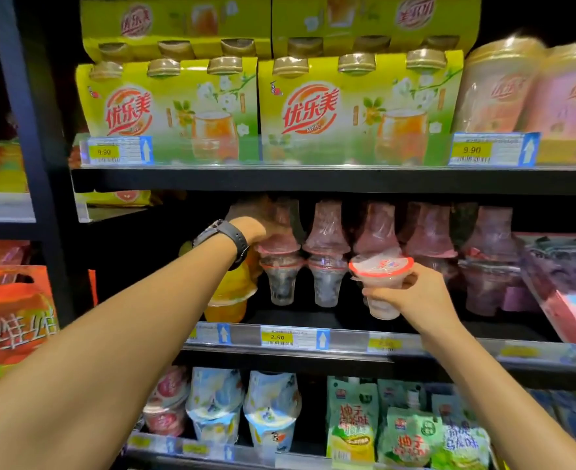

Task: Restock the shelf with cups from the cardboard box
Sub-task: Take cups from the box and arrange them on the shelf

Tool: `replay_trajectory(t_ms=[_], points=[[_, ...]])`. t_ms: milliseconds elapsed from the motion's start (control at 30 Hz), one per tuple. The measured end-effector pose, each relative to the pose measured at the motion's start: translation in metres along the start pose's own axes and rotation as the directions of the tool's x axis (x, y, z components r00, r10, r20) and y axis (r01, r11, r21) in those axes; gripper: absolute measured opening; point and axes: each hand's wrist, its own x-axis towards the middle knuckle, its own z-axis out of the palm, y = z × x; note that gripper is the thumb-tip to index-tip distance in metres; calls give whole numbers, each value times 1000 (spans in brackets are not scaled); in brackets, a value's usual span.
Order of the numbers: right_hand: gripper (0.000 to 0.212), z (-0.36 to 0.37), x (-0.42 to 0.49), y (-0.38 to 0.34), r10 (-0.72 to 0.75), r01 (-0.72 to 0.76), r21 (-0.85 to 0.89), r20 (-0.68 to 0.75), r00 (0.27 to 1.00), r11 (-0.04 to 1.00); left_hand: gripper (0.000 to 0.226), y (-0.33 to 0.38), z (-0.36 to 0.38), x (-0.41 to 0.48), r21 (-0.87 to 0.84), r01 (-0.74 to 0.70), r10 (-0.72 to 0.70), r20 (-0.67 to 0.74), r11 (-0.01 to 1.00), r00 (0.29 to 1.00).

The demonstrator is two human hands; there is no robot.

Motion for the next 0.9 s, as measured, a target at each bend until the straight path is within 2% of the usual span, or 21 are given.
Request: replay_trajectory(t_ms=[100,300,333,433,467,567,633,700,800,900], points=[[40,-10,2,5,18,-17,-34,7,1000,999,20,1,2,0,3,-14,14,-62,1000,998],[37,-61,10,12,121,-122,-76,-20,992,990,21,-3,6,-9,-83,13,-21,-94,996,995],[36,-71,10,14,143,-146,-82,-42,989,986,21,-2,6,-11,-78,14,-25,-140,997,990],[35,-99,7,15,196,-213,-126,-132,972,969,46,5,4,-19,-127,-59,13,-339,990,941],[35,-106,7,16,204,-232,-153,-177,963,961,54,7,4,-22,-137,-68,15,-358,988,934],[52,-120,10,23,210,-294,-250,-314,926,922,65,14,2,-26,-117,-58,14,-344,991,939],[50,-125,12,26,206,-321,-314,-350,914,893,67,15,1,-26,-124,-53,8,-340,991,940],[48,-127,12,28,189,-324,-382,-349,918,866,64,15,2,-26,-149,-64,10,-337,987,941],[66,-128,10,27,132,-264,-427,-314,940,865,61,15,4,-25,-187,-87,16,-353,979,935],[61,-131,7,26,109,-228,-418,-289,951,879,65,13,6,-25,-206,-78,1,-349,975,937]])
